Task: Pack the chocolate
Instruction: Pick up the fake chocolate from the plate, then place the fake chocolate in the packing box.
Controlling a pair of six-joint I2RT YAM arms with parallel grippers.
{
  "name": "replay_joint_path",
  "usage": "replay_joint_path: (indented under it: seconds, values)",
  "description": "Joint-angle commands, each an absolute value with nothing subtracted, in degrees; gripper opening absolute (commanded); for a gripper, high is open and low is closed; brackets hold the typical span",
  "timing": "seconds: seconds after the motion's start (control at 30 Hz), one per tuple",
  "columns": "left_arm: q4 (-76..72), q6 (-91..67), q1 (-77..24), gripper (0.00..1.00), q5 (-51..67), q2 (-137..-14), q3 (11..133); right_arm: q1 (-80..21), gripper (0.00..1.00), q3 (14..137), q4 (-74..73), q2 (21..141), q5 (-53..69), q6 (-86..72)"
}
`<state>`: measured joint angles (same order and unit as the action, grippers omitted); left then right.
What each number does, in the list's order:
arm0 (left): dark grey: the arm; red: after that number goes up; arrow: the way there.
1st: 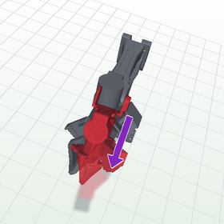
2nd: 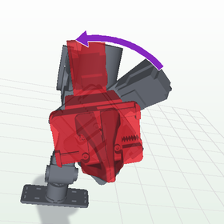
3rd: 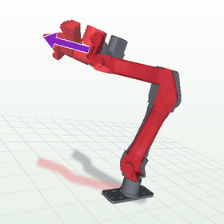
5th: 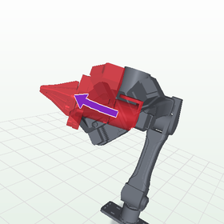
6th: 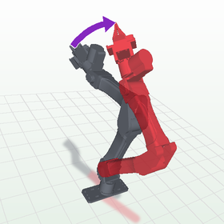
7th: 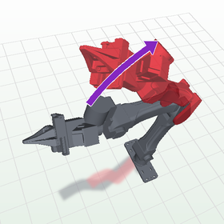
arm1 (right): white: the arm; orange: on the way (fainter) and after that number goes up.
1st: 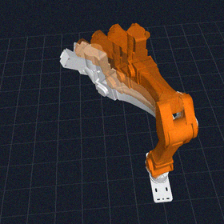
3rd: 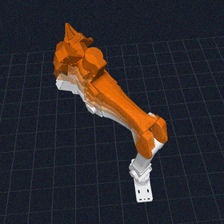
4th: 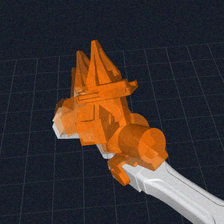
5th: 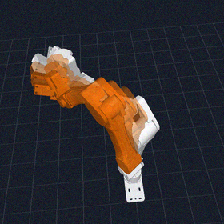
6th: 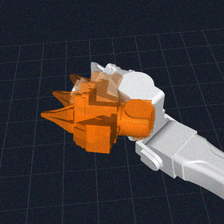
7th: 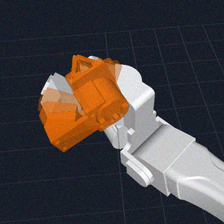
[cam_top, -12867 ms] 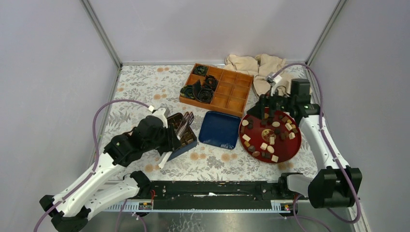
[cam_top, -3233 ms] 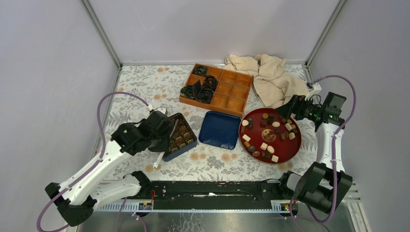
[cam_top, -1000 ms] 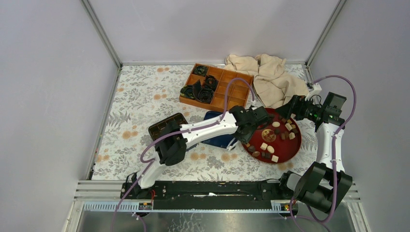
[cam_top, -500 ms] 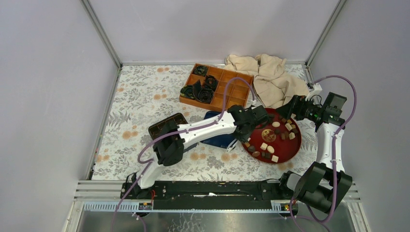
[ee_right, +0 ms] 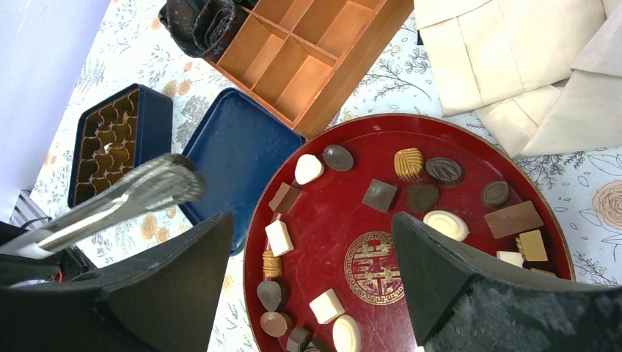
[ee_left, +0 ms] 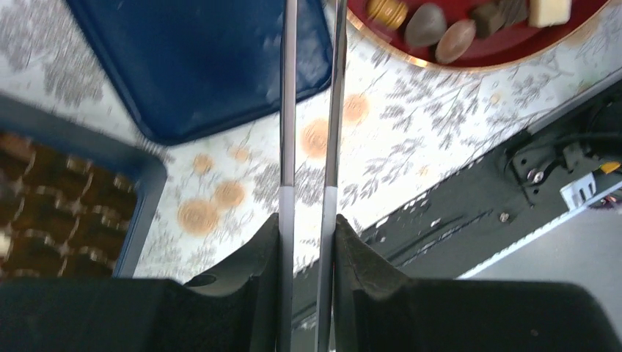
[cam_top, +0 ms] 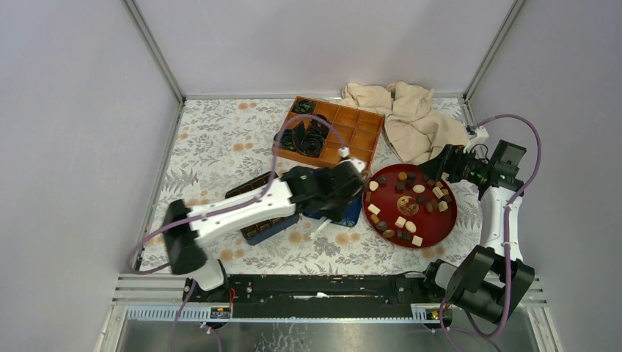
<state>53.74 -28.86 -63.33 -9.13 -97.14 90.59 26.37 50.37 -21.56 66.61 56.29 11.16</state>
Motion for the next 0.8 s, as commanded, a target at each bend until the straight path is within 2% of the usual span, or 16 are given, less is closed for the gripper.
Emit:
replay_joint_path:
  seconds: [0.0,0.17,0.37,0.5,0.77]
  values:
    - [50.0,-34.6,-62.4,0.00,-12.8,-84.2,80.0,26.8,0.87,51.5,-21.7,66.4,58.2,12.2]
    - [55.7,-40.8,-57.1,0.00,-14.7,-69.5,68.3,26.7,0.87,51.4,-21.6,66.5,58.2,12.3]
    - [68.8,-45.3,-47.9,0.00,-17.3,-57.7,62.3,26.8,0.87,51.3,-21.5,66.5,58.3,12.1]
    - [75.0,-45.8,-43.0,0.00,-18.5,-54.3,59.6,26.8,0.87,51.3,-21.5,66.5,58.4,12.0]
    - [77.8,-47.0,-41.8,0.00,-20.3,-55.1,56.3,26.8,0.87,51.3,-21.4,66.4,58.7,12.0]
